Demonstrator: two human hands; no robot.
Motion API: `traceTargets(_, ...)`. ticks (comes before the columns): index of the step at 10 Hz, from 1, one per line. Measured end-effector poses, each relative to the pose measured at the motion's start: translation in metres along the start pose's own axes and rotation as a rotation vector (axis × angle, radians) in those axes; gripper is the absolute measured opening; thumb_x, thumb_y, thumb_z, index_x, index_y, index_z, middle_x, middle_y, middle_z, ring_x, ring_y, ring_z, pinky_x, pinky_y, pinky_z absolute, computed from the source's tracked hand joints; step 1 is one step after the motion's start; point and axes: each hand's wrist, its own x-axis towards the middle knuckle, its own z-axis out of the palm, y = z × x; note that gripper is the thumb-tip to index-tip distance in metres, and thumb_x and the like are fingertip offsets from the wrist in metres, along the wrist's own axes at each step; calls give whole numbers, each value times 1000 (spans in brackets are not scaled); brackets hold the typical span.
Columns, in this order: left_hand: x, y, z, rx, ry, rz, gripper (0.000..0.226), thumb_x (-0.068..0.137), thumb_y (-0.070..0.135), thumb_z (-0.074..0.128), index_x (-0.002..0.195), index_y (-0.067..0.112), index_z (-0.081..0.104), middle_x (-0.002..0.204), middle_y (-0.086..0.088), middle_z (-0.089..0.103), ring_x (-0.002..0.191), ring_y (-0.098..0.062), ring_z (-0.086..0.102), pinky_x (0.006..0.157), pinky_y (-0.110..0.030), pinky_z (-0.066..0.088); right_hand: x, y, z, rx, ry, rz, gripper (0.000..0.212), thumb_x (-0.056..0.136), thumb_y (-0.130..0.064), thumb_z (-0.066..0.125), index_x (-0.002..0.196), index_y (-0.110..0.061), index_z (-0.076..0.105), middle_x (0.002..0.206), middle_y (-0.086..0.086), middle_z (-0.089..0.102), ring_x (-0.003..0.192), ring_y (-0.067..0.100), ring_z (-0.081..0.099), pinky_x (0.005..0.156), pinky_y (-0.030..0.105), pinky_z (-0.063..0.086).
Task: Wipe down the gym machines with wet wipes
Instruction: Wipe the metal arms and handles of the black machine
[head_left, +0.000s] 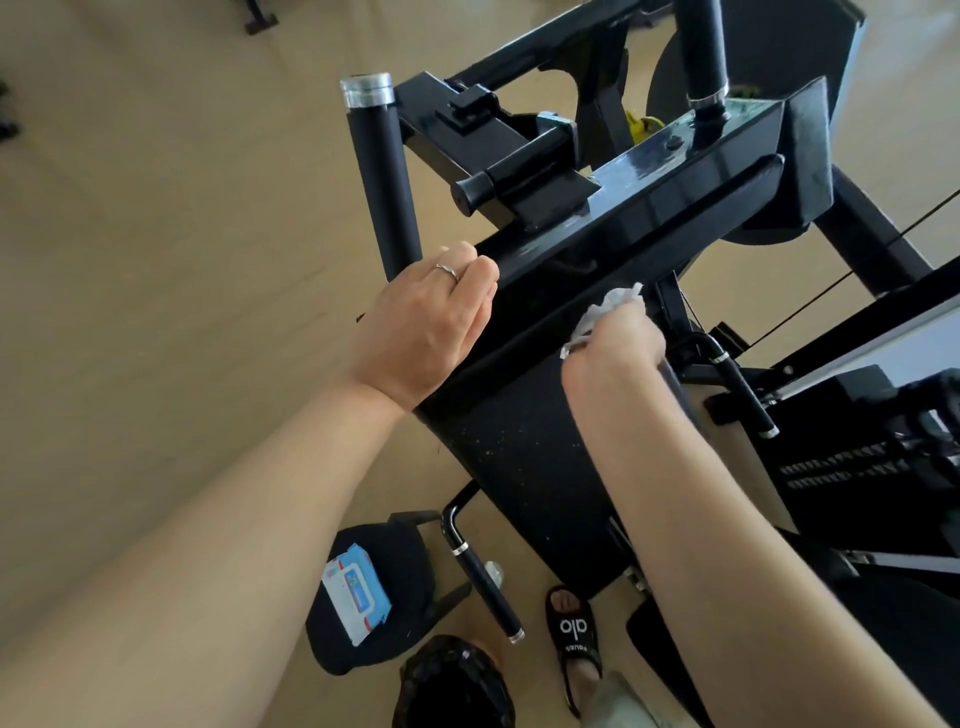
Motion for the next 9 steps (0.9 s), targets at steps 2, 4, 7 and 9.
traceTargets(2,0,1,2,14,34,-25,23,104,6,46,86,0,58,81,-12,53,66,-28,46,62,-38,44,-13,84,-54,-392,-434,-732,24,107,-16,49,120,-12,68,94,-14,60,83,-5,58,74,7,41)
traceTargets(4,-1,0,2,-9,35,-29,24,105,7,44,88,0,59,82,-12,54,67,-28,48,61,-39,46,-6,123,-80,-602,-648,-1165,35,104,-1,53,139,-3,61,150,14,53,145,26,45,116,41,43)
traceTargets(7,-1,-1,1,-32,19,-21,24,106,8,43,88,0,58,81,-11,52,67,-25,46,58,-34,44,52,75,-30,-609,-524,-1386,38,105,-3,48,142,2,56,153,19,49,147,29,41,120,40,38)
traceTargets(9,-1,-1,3,-12,31,-22,28,108,11,40,89,1,59,82,-10,53,67,-23,46,61,-31,43,57,51,-6,-526,-414,-1276,36,105,-6,46,137,-2,61,134,9,63,119,21,63,98,10,45)
